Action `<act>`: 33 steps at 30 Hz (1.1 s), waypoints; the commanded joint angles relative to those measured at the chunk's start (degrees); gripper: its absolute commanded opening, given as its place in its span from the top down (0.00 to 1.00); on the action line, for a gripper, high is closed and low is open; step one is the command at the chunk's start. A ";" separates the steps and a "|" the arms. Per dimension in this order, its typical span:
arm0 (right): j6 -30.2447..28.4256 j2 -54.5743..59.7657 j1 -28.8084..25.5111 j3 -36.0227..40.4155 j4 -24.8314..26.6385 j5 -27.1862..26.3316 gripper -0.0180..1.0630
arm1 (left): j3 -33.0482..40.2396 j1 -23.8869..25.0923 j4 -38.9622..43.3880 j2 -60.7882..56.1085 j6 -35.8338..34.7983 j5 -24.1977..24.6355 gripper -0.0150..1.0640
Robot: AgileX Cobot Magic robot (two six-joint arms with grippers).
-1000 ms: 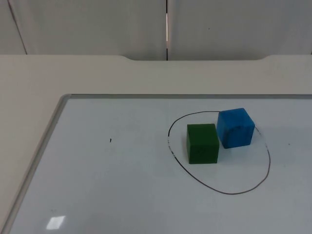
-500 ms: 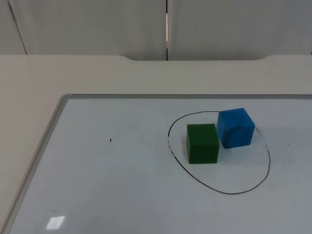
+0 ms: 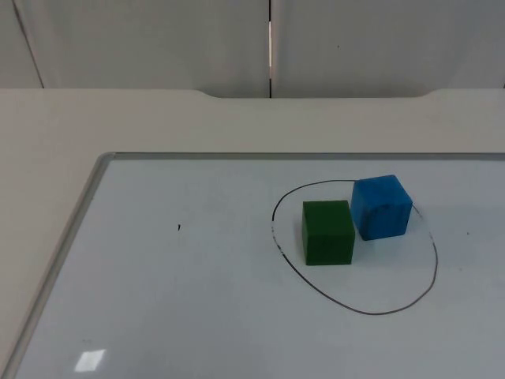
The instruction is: Push the two cubes into the marked area.
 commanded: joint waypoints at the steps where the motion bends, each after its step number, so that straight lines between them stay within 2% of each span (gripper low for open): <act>1: 0.39 -0.21 -0.31 0.18 -0.45 -0.11 0.98 | 0.20 0.08 0.17 -0.28 -0.04 0.18 0.99; 14: 0.52 -0.21 -0.31 0.18 -0.44 -0.11 0.98 | 0.20 0.08 0.17 -0.28 -0.04 0.18 0.99; 17: 1.12 -0.21 -0.31 0.18 -0.93 -0.11 0.95 | 0.20 0.08 0.17 -0.28 -0.04 0.18 0.99; 20: 1.12 -0.21 -0.31 0.18 -0.93 -0.11 0.78 | 0.19 0.08 0.17 -0.28 -0.04 0.18 0.96; 21: 1.12 -0.21 -0.31 0.18 -0.93 -0.11 0.78 | 0.19 0.08 0.17 -0.28 -0.04 0.18 0.96; 24: 1.12 -0.21 -0.31 0.18 -0.93 -0.11 0.48 | 0.19 0.08 0.17 -0.28 -0.04 0.18 0.83; 25: 1.12 -0.21 -0.31 0.18 -0.93 -0.11 0.34 | 0.19 0.08 0.17 -0.28 -0.04 0.18 0.77; 26: 1.12 -0.21 -0.31 0.18 -0.93 -0.11 0.34 | 0.19 0.08 0.17 -0.28 -0.04 0.18 0.77; 27: 1.12 -0.21 -0.31 0.18 -0.93 -0.11 0.26 | 0.19 0.08 0.17 -0.28 -0.04 0.18 0.68; 29: 1.12 -0.21 -0.31 0.18 -0.93 -0.11 0.20 | 0.19 0.08 0.17 -0.28 -0.04 0.18 0.54; 31: 1.12 -0.21 -0.31 0.18 -0.93 -0.11 0.18 | 0.19 0.08 0.17 -0.28 -0.04 0.18 0.42; 32: 1.12 -0.21 -0.31 0.18 -0.93 -0.11 0.18 | 0.19 0.08 0.17 -0.28 -0.04 0.18 0.42; 33: 1.12 -0.21 -0.31 0.18 -0.93 -0.11 0.18 | 0.19 0.08 0.17 -0.28 -0.04 0.18 0.38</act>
